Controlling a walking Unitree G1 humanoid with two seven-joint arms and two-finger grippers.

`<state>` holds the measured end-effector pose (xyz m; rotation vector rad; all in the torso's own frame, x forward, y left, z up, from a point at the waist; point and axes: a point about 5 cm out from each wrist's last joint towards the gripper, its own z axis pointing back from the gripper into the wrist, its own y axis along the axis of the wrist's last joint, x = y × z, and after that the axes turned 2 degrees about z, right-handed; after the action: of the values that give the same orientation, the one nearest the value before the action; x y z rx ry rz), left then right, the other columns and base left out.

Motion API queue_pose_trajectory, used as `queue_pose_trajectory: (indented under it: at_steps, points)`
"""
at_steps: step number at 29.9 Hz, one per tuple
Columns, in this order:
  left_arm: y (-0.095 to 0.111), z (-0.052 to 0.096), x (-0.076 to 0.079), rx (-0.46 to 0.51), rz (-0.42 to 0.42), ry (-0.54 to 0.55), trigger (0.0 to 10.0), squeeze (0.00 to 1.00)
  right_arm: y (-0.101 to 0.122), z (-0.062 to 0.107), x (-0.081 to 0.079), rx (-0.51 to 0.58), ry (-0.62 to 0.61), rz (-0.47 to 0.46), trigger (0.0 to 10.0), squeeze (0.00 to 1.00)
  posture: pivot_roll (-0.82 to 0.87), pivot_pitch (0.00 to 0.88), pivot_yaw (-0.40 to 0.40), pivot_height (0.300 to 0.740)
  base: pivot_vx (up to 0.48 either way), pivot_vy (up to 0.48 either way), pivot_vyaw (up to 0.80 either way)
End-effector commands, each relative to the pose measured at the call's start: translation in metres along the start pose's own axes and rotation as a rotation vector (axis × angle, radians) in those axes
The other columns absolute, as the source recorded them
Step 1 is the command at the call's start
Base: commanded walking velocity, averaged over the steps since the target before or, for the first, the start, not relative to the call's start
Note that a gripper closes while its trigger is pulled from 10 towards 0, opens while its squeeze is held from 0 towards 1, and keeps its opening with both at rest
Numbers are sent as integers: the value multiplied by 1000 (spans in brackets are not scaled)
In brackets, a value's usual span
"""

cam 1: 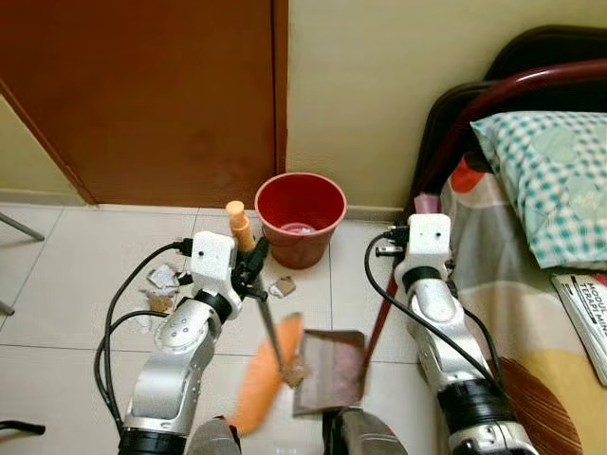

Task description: Sweep floor

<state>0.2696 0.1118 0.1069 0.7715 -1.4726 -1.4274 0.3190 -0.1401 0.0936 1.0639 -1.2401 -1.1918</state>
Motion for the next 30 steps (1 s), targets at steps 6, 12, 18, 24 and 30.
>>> queue_pose_trajectory:
  at_steps: [6, 12, 18, 24, 30]
  points:
    - [20, -6, 14, 127, 182, -39, 10000, 0, 1, -7, -14, 13, 16, 10, 10000, 0, 21, 181, -41, 740, 0, 0, 0]
    - [42, -5, -24, 250, 152, 160, 10000, 0, -1, -9, -15, 10, 18, -1, 10000, 0, 23, 185, -41, 740, 0, 0, 0]
    - [53, 3, -57, 246, 23, 272, 10000, 0, 3, -10, -6, 30, 8, 2, 10000, 0, 13, 208, -47, 740, 0, 0, 0]
    - [37, 17, -71, 168, -54, 315, 10000, 0, 2, -2, 19, 37, -27, -27, 10000, 0, 3, 213, -46, 740, 0, 0, 0]
    - [9, 29, -72, 69, -147, 302, 10000, 0, 13, 8, 35, 74, -45, -129, 10000, 0, -14, 187, -44, 740, 0, 0, 0]
